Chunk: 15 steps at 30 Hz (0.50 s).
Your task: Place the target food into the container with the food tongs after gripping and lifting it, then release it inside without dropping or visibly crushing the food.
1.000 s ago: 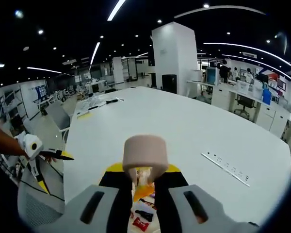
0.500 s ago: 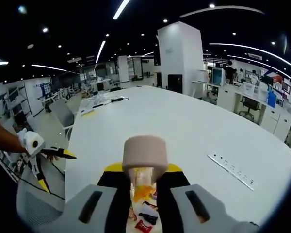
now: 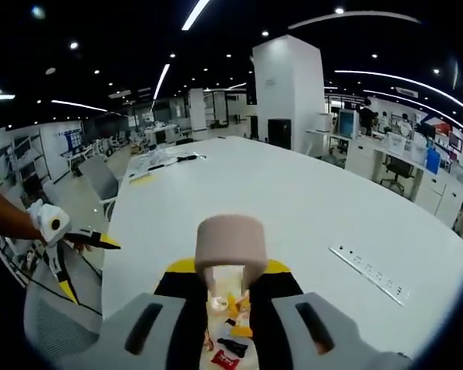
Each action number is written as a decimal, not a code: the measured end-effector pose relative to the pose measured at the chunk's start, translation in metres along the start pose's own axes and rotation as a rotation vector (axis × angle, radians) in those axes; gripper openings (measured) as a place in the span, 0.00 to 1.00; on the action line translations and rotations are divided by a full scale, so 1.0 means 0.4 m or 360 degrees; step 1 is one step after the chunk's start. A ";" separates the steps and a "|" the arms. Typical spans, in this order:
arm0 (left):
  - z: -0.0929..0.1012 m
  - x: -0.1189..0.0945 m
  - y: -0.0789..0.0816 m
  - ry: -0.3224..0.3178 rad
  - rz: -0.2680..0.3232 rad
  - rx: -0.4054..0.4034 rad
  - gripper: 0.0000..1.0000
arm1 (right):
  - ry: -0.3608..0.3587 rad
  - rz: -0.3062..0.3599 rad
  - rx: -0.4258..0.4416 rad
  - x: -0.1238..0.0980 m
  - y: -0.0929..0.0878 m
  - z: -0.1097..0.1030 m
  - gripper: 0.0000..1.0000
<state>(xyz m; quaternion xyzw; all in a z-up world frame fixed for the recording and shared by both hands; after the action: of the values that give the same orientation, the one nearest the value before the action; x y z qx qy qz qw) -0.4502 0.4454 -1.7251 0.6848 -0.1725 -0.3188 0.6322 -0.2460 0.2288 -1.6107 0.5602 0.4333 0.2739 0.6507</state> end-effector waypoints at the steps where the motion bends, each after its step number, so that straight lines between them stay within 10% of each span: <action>1: 0.000 0.000 0.000 0.0000 0.0003 0.0000 0.96 | 0.0007 0.0007 -0.0020 -0.003 0.000 -0.002 0.19; 15: 0.002 0.000 0.000 -0.0006 -0.0010 0.0011 0.95 | 0.0109 0.0140 -0.0197 -0.072 0.011 0.008 0.19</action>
<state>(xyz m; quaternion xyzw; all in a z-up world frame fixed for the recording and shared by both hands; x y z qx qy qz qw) -0.4508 0.4447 -1.7252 0.6869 -0.1725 -0.3214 0.6285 -0.2563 0.2037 -1.5991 0.5278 0.4125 0.3474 0.6562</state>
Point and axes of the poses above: the point that each gripper's makers call its tool centre point, and the gripper's own axes: x roughly forward along the fingers, z roughly to its right, y roughly out of its top, the point moved 6 cm from there along -x, roughly backward along the fingers, and after that the axes turned 10 degrees about z, right-handed, at the moved point
